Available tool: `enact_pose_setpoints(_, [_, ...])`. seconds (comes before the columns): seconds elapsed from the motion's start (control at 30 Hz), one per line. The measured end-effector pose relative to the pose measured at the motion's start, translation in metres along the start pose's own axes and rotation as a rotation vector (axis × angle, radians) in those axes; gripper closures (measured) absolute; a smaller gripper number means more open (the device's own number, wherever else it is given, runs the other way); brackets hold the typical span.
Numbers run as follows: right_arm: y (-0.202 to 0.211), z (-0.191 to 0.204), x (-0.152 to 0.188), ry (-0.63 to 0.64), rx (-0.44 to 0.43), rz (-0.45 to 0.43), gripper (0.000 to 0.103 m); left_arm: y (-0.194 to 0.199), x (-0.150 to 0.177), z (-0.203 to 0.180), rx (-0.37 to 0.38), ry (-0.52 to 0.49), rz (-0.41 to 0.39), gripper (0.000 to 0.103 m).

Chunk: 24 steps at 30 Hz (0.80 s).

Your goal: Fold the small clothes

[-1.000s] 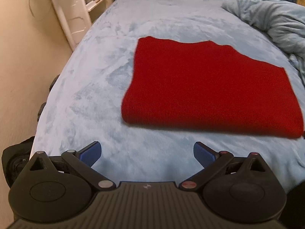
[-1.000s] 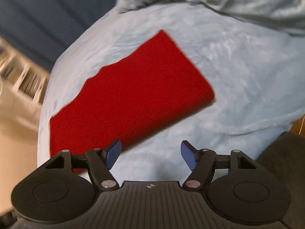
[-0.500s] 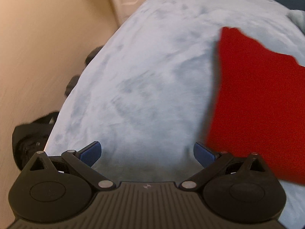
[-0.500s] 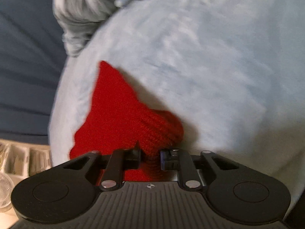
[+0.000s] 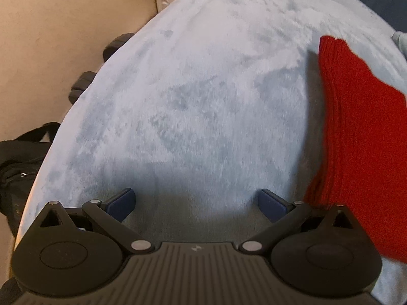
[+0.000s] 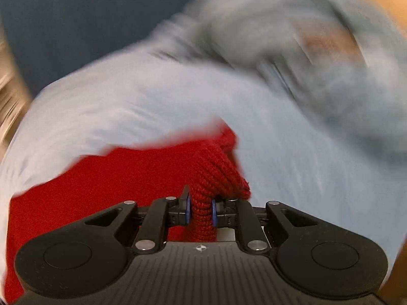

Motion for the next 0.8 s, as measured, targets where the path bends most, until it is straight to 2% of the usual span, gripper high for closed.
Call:
enact_pose_setpoints(0.1, [0.027,0.118,-0.003,0.324,-0.092,-0.130,0.089,0.008,0.002,0.007,0.053,0.022,-0.003,0.000])
enact_pose_setpoints(0.17, [0.040,0.190,0.029,0.542,-0.183,-0.171,0.089,0.013,0.007,0.015,0.080,0.042,-0.003,0.000])
enact_pose_setpoints(0.23, [0.044,0.243,0.081,0.730,-0.277,-0.149,0.088,0.014,0.011,0.022,0.094,0.048,0.002,0.000])
enact_pose_setpoints(0.3, [0.036,0.271,0.136,0.864,-0.351,-0.062,0.088,0.013,0.015,0.029,0.097,0.048,0.005,0.000])
enact_pose_setpoints(0.33, [0.029,0.278,0.164,0.923,-0.376,-0.020,0.088,0.011,0.017,0.031,0.095,0.044,0.006,0.000])
enact_pose_setpoints(0.4, [0.023,0.281,0.191,0.992,-0.347,-0.039,0.088,0.012,0.018,0.033,0.096,0.032,0.000,0.000])
enact_pose_setpoints(0.47, [0.026,0.279,0.186,0.951,-0.355,-0.042,0.088,0.012,0.018,0.033,0.103,0.024,-0.005,0.000])
enact_pose_setpoints(0.53, [0.037,0.276,0.166,0.877,-0.412,-0.036,0.088,0.012,0.017,0.032,0.112,0.031,-0.005,0.000])
enact_pose_setpoints(0.6, [0.061,0.278,0.150,0.878,-0.465,-0.103,0.088,0.012,0.016,0.032,0.123,0.043,-0.006,0.000])
enact_pose_setpoints(0.67, [0.075,0.279,0.142,0.868,-0.496,-0.120,0.088,0.013,0.014,0.032,0.129,0.056,-0.006,0.000])
enact_pose_setpoints(0.73, [0.077,0.283,0.151,0.893,-0.535,-0.099,0.088,0.013,0.012,0.033,0.134,0.068,-0.003,0.000])
enact_pose_setpoints(0.8, [0.072,0.282,0.174,0.937,-0.547,-0.054,0.088,0.014,0.011,0.035,0.134,0.074,-0.001,0.000])
Point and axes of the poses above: each gripper's, at about its wrist camera, not at the fingertips, and y roughly against the way its jaws point, z to its left, x to its underside, the point moved 7 cm from there along -y, roughly the way its jaws point, and after that the axes turned 5 degrees about z, right-handed, at the moved point
